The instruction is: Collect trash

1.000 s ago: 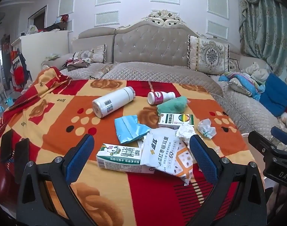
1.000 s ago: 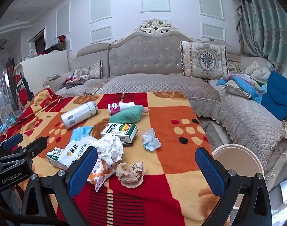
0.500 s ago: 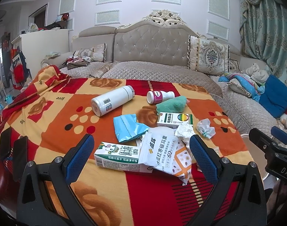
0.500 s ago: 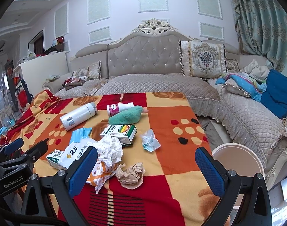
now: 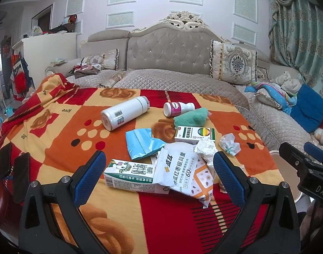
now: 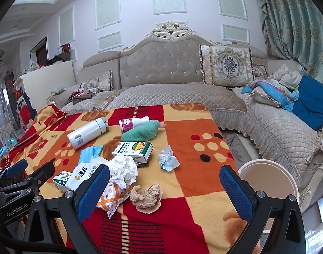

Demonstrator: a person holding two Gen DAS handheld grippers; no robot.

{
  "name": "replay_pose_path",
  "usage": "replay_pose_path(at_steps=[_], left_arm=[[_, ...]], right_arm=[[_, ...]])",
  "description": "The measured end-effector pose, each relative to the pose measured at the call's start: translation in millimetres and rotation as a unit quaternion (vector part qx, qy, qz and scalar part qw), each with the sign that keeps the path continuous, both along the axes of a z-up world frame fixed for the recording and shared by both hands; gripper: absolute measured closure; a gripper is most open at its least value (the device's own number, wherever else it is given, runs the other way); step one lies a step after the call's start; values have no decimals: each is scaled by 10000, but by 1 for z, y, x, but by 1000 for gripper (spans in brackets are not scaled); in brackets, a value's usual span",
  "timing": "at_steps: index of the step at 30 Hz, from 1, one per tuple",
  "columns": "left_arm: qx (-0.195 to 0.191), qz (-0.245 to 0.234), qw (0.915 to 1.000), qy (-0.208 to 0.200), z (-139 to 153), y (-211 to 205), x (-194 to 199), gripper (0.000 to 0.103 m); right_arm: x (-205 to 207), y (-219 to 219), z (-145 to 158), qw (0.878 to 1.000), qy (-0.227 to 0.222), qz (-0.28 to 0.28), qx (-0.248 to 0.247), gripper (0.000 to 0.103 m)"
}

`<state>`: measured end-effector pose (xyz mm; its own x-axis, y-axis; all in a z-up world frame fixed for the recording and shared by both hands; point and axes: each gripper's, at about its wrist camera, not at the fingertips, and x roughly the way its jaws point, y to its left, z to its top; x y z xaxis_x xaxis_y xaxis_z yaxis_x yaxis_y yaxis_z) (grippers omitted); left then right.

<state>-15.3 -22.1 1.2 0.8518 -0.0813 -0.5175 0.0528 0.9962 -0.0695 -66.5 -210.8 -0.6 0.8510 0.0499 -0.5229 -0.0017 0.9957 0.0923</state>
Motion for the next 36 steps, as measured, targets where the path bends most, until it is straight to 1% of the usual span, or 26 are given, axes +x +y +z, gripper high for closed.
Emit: replay_pose_path(at_steps=[10,17,19,31,36], left_arm=[[-15,-6,10000,3,0,-1,-1,2],[-18,-15,10000,-13,-1,-10,-2,2],[-16,-6,10000,5,0,-1,-1,2],[-19,-5,10000,4,0,-3,-1,2],[-14,-17,10000,4,1,-9,-3,2]], right_arm=[[-1,0,0,10000,-5,-1,-3,0],[-3,0,0,10000,-33,-16,-8,0],[0,1,2,10000,-16,-21,-2,0],[-1,-1,3,10000,-25,-35,-6,0],[-2,-3,5,10000,-10,-38,9,0]])
